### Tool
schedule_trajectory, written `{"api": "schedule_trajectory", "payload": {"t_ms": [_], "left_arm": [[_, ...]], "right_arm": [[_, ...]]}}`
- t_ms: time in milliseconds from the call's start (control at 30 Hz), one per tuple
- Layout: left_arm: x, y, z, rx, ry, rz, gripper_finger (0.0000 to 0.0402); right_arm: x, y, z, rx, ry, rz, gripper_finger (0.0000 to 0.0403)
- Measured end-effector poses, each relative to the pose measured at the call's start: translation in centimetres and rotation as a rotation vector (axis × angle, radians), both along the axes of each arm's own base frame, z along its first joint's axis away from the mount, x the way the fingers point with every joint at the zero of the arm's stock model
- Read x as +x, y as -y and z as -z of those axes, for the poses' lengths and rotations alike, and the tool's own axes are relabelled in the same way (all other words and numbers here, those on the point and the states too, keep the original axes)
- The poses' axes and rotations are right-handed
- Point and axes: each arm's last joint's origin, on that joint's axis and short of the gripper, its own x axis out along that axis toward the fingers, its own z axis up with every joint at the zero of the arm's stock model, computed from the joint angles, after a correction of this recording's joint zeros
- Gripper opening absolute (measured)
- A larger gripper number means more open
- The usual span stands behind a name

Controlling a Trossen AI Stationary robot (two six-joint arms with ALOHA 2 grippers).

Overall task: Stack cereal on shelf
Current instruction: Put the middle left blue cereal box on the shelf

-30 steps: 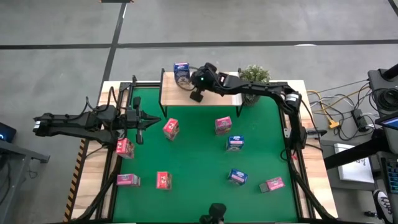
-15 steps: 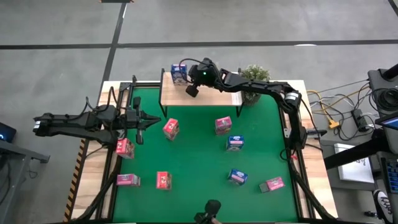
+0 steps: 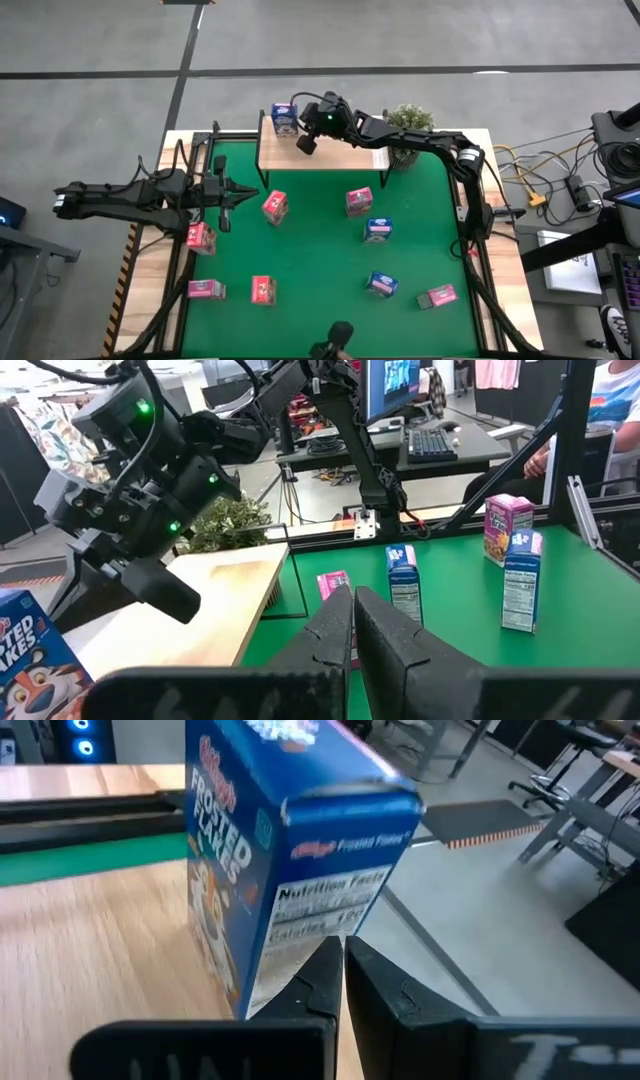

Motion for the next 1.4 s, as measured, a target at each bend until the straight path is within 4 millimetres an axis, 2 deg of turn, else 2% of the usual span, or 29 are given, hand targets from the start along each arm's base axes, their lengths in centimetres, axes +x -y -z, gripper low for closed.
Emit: {"api": "schedule_trajectory", "payload": {"t_ms": [300,500,700,933,1400], "left_arm": [[0.0,0.0,0.0,0.000,-0.001,0.000,0.0000],[0.0,0.0,0.0,0.001,-0.001,0.000,0.0000],[0.0,0.0,0.0,0.001,-0.001,0.000,0.0000],[0.0,0.0,0.0,0.001,-0.001,0.000,0.0000],[0.0,0.0,0.0,0.001,-0.001,0.000,0.0000]], "right_arm": [[0.5,-2.4,0.9,0.060,-0.091,-0.044,0.0009],[2.2,-4.3,1.3,0.003,-0.032,-0.136,0.0009],[3.9,-3.9,3.2,-0.067,0.035,-0.132,0.0009],[5.0,-3.1,4.8,-0.112,-0.012,-0.078,0.0009],[4.7,-2.1,4.4,-0.150,-0.018,-0.021,0.0009]]}}
